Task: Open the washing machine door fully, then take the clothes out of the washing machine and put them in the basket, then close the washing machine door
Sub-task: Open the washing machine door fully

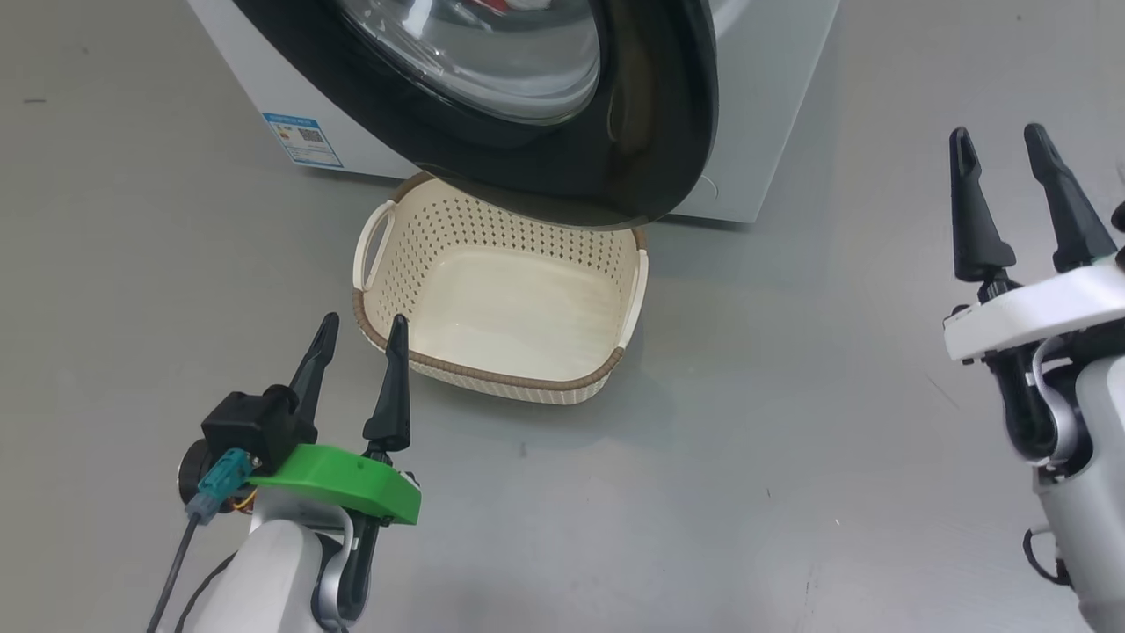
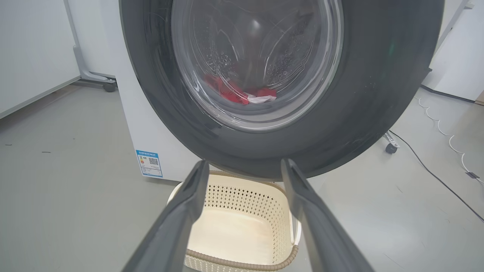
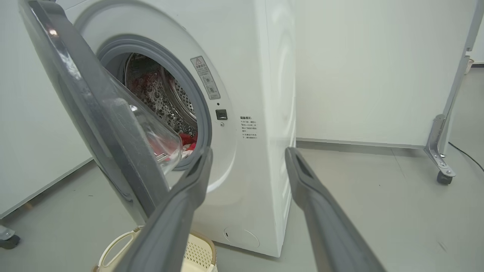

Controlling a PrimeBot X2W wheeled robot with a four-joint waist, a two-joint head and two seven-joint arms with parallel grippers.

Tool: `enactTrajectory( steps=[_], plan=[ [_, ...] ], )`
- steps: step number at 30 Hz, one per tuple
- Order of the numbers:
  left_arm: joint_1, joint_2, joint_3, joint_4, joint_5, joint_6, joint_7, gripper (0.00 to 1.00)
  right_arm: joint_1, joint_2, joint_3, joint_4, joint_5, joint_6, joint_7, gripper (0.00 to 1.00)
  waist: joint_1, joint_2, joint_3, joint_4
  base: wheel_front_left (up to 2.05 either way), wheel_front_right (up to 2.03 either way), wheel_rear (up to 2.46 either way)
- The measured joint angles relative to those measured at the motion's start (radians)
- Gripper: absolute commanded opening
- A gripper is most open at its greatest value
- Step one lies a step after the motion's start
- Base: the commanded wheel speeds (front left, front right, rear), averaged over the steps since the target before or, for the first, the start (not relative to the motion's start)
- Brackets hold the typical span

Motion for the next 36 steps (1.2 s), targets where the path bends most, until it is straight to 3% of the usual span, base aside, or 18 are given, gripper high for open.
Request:
enactTrajectory(
  steps=[5, 16, 17, 18, 30, 36],
  plan=[
    [-0.022, 0.0, -0.021, -0.004, -0.018, -0.007, 0.0, 1.0, -0.08, -0.032, 0.01, 0.005, -0.008, 0.014, 0.037, 1.0, 0.0, 0.0, 0.028, 0.022, 0.0, 0.0, 0.0],
    [-0.047, 0.0, -0.042, -0.004, -0.041, -0.007, 0.0, 1.0, -0.237, -0.008, -0.011, 0.047, 0.108, 0.035, 0.129, 1.0, 0.0, 0.0, 0.084, 0.077, 0.0, 0.0, 0.0],
    [-0.051, -0.001, -0.046, -0.005, -0.041, -0.008, 0.0, 1.0, -0.249, -0.001, -0.015, 0.056, 0.128, 0.038, 0.139, 0.31, 0.0, 0.0, 0.088, 0.083, 0.0, 0.0, 0.0],
    [-0.055, -0.001, -0.049, -0.005, -0.042, -0.008, 0.0, 1.0, -0.259, 0.006, -0.019, 0.064, 0.145, 0.039, 0.15, 0.0, 0.0, 0.0, 0.092, 0.088, 0.0, 0.0, 0.0],
    [-0.071, -0.001, -0.069, -0.004, -0.069, -0.008, 0.0, 1.0, -0.356, 0.081, -0.102, 0.19, 0.412, 0.035, 0.325, 0.0, 0.0, 0.0, 0.131, 0.15, 0.0, 0.0, 0.0],
    [-0.071, -0.001, -0.082, -0.003, -0.086, -0.008, 0.0, 1.0, -0.409, 0.106, -0.145, 0.238, 0.533, 0.017, 0.416, 0.0, 0.0, 0.0, 0.141, 0.177, 0.0, 0.0, 0.0]
  ],
)
